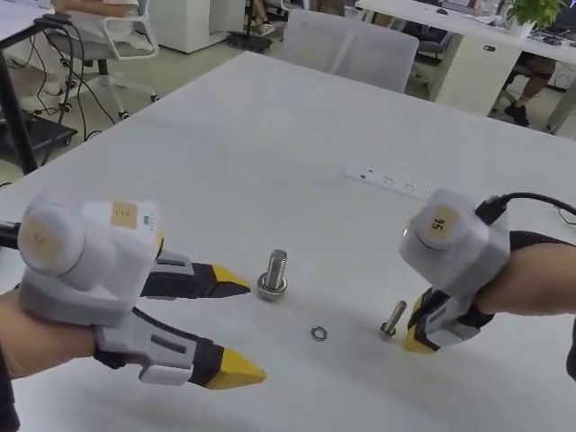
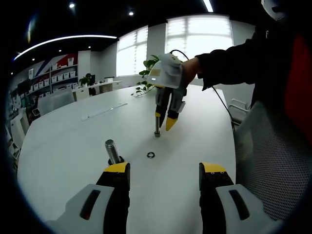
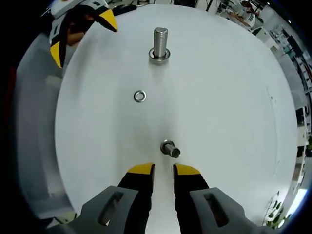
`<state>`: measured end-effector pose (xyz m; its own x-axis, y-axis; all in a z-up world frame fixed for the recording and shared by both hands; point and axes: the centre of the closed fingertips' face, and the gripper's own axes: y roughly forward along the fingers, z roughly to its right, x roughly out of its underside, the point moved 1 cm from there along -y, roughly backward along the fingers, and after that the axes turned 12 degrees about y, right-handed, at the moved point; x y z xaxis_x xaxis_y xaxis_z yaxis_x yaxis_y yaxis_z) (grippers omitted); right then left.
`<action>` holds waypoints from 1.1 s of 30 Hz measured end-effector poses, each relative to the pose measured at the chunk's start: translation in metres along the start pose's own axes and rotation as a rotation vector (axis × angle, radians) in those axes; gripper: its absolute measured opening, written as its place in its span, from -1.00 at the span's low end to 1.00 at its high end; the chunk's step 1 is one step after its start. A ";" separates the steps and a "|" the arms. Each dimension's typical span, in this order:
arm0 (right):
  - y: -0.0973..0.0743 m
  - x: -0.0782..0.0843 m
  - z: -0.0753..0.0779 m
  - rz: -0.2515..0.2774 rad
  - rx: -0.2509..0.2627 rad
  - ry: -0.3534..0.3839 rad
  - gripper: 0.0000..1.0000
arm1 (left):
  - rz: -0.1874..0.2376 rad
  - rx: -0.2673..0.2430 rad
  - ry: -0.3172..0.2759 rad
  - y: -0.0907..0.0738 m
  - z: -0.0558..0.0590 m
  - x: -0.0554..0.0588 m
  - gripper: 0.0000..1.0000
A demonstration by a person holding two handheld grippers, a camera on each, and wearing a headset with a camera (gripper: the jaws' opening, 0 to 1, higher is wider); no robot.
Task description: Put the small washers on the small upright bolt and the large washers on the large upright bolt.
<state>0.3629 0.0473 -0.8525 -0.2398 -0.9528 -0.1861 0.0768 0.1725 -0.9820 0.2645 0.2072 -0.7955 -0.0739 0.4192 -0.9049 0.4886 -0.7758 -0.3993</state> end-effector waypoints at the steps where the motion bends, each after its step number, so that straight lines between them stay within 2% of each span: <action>1: 0.000 0.002 -0.003 -0.001 -0.002 0.002 -0.66 | 0.000 -0.001 0.000 0.000 0.000 0.000 0.12; 13: 0.001 0.005 -0.041 0.010 -0.048 -0.009 -0.66 | 0.006 -0.006 0.008 -0.002 0.000 -0.003 0.13; 20: 0.002 -0.002 -0.062 0.023 -0.082 -0.027 -0.66 | 0.005 -0.006 0.015 -0.003 0.000 -0.005 0.13; 24: 0.000 -0.014 -0.071 0.038 -0.096 -0.051 -0.66 | 0.007 -0.009 0.017 -0.003 0.000 -0.006 0.13; 33: -0.002 -0.047 -0.073 0.067 -0.078 -0.107 -0.66 | 0.007 -0.018 0.015 -0.006 -0.002 -0.007 0.13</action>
<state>0.3036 0.1103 -0.8436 -0.1319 -0.9589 -0.2511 0.0130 0.2516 -0.9677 0.2640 0.2099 -0.7869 -0.0573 0.4213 -0.9051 0.5047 -0.7700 -0.3904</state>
